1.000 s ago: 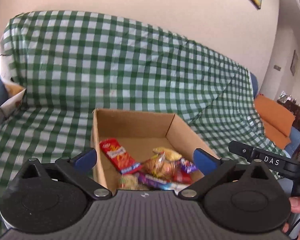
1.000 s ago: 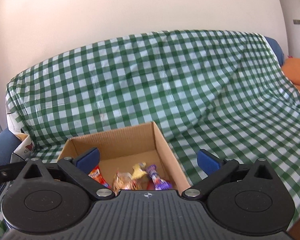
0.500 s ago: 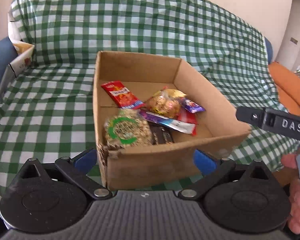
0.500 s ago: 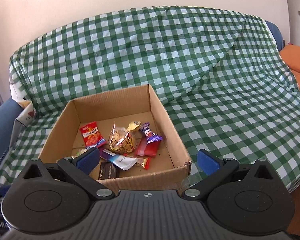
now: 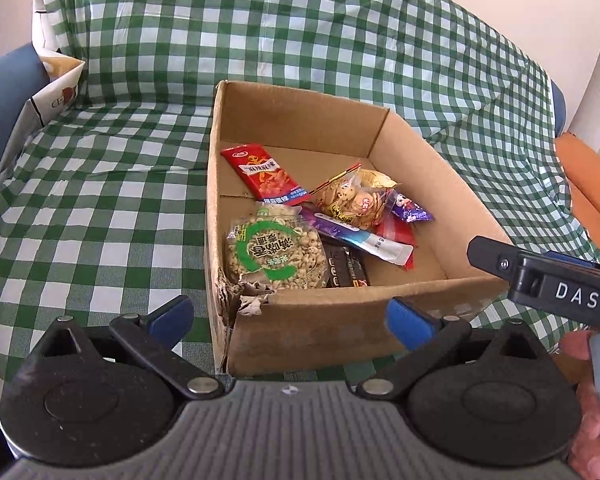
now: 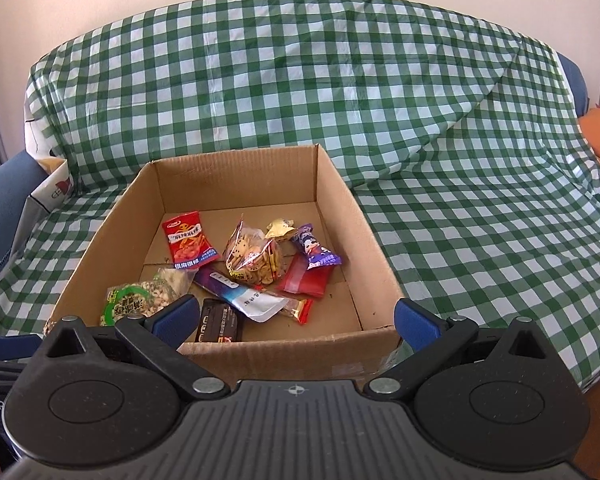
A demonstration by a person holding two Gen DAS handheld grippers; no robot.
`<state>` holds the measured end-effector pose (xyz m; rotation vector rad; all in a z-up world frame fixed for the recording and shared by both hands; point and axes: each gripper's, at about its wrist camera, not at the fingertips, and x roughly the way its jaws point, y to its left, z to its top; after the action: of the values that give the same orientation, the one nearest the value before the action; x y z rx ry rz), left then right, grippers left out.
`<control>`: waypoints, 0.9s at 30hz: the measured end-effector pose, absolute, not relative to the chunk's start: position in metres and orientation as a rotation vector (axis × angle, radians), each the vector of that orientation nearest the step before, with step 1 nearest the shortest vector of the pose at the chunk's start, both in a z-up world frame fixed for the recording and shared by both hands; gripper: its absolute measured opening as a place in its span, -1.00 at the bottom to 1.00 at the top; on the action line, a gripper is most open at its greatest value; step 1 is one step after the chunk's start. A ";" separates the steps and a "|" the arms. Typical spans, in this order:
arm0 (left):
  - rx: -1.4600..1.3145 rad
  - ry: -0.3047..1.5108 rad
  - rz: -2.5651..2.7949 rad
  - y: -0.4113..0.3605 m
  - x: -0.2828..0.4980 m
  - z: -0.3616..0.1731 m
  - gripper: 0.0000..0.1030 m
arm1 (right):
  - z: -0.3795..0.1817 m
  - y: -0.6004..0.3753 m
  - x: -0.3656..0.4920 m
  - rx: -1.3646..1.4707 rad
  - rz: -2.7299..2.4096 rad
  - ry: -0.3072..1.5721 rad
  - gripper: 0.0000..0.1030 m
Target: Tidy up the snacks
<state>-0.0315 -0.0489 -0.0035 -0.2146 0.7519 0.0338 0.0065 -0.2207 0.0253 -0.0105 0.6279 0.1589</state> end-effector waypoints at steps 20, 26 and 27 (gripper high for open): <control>-0.212 0.747 0.028 -0.054 -0.031 -0.003 0.99 | 0.024 -0.216 0.010 -0.050 0.181 0.626 0.99; -0.208 0.744 0.026 -0.055 -0.031 -0.002 0.99 | 0.024 -0.216 0.009 -0.051 0.182 0.624 0.99; -0.207 0.743 0.027 -0.056 -0.032 -0.002 0.99 | 0.024 -0.216 0.009 -0.051 0.183 0.623 0.99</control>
<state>-0.0317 -0.0562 -0.0021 -0.2066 0.7430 0.0267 0.0094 -0.2164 0.0244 -0.0512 0.6233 0.1826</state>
